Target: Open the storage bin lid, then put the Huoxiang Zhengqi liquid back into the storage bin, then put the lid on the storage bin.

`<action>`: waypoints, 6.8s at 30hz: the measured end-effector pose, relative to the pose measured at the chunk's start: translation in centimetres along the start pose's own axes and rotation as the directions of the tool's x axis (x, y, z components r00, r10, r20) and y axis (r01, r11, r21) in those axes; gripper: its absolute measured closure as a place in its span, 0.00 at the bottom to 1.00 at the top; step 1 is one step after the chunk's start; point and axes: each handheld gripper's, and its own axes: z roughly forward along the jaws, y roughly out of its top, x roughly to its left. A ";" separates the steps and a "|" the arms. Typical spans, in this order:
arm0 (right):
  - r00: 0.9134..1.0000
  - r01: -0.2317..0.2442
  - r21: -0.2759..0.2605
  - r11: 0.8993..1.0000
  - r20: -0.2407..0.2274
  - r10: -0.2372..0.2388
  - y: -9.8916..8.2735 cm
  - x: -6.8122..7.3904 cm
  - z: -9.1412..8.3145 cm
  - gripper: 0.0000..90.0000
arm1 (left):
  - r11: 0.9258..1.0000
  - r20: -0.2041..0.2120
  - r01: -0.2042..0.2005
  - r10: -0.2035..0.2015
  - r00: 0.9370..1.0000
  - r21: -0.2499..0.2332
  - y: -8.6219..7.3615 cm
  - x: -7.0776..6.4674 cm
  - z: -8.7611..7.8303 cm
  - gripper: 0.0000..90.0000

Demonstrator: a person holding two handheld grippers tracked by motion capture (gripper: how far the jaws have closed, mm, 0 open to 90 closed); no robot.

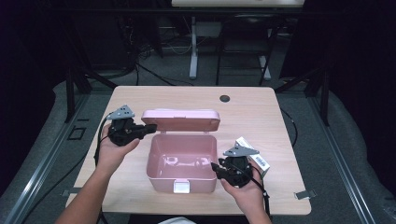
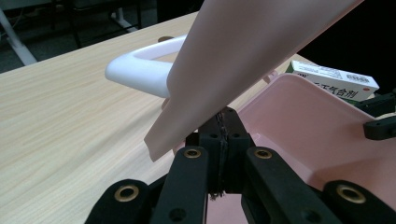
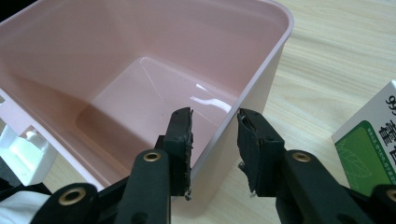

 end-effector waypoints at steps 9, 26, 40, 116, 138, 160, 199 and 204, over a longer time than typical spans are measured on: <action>1.000 -0.004 0.004 1.000 -0.018 0.004 0.0 -0.2 -0.1 0.73 | 1.000 -0.013 0.008 -0.008 1.000 0.003 -0.3 0.3 0.4 1.00; 1.000 -0.010 0.002 1.000 -0.023 0.010 0.0 -0.3 -0.1 0.73 | 0.999 -0.029 0.034 -0.034 0.999 0.018 -0.9 1.2 1.1 1.00; 1.000 -0.013 0.009 1.000 -0.026 0.013 -0.1 -0.2 0.1 0.71 | 0.999 -0.038 0.042 -0.041 0.998 0.031 -1.3 1.5 1.7 0.99; 0.999 -0.030 0.026 0.999 -0.031 0.031 -0.3 -0.4 0.6 0.68 | 0.989 -0.016 0.088 -0.087 0.996 0.121 -2.7 2.6 3.4 0.96; 0.998 -0.049 -0.040 0.998 -0.036 0.047 0.6 -0.8 -1.5 0.62 | 0.992 -0.016 0.094 -0.093 0.995 0.085 -2.4 2.5 2.9 0.86; 0.998 -0.061 -0.127 0.990 -0.004 0.061 2.0 -2.8 -3.3 0.53 | 0.990 -0.050 0.129 -0.126 0.991 0.052 -2.6 3.0 1.0 0.67; 0.989 0.063 0.397 0.916 0.094 -0.110 9.0 -11.0 0.0 0.55 | 0.986 -0.128 0.166 -0.163 0.978 0.016 -4.1 3.4 -3.4 0.55; 0.989 0.050 0.460 0.887 0.102 -0.109 9.0 -11.3 0.7 0.55 | 0.985 -0.132 0.173 -0.170 0.977 0.008 -4.1 3.4 -3.6 0.55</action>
